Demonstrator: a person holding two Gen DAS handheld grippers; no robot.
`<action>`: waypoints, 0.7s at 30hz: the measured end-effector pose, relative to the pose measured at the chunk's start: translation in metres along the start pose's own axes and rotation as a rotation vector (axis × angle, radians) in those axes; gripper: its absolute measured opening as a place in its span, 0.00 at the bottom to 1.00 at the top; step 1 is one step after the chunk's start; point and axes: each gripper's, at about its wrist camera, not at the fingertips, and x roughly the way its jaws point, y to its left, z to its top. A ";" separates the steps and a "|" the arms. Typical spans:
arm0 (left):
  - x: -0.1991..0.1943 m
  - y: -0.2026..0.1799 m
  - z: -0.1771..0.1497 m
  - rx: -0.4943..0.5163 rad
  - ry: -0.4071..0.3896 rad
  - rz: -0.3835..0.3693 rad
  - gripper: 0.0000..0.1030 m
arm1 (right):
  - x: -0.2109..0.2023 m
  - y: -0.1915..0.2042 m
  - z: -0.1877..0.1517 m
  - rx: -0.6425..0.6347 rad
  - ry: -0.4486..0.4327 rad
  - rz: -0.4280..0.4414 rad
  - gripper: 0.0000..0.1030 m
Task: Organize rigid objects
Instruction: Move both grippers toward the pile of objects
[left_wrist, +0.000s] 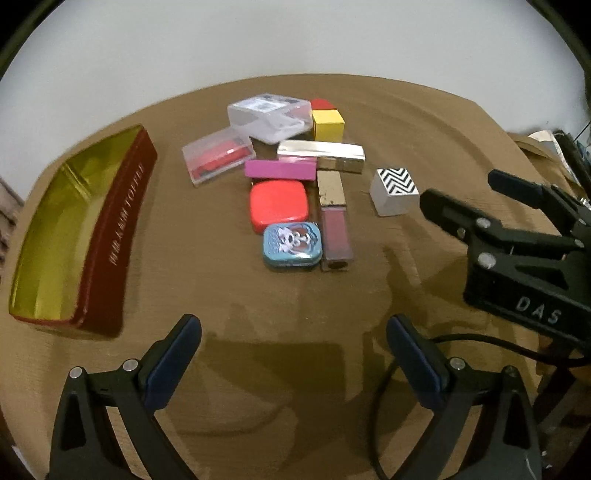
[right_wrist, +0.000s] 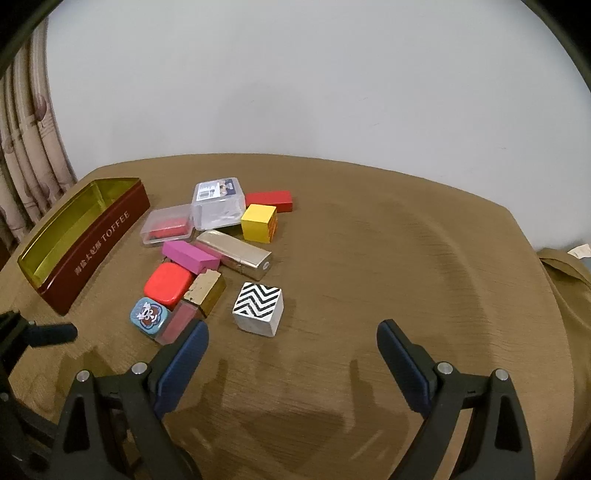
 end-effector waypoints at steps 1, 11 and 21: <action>0.000 0.000 0.001 0.009 -0.005 0.019 0.96 | 0.001 0.001 0.000 -0.003 0.003 0.002 0.92; 0.007 0.010 0.003 -0.010 0.000 0.024 0.96 | 0.009 0.010 -0.003 -0.021 0.025 0.031 0.79; 0.013 0.008 -0.004 0.021 -0.023 0.000 0.96 | 0.022 0.017 0.000 -0.021 0.047 0.050 0.74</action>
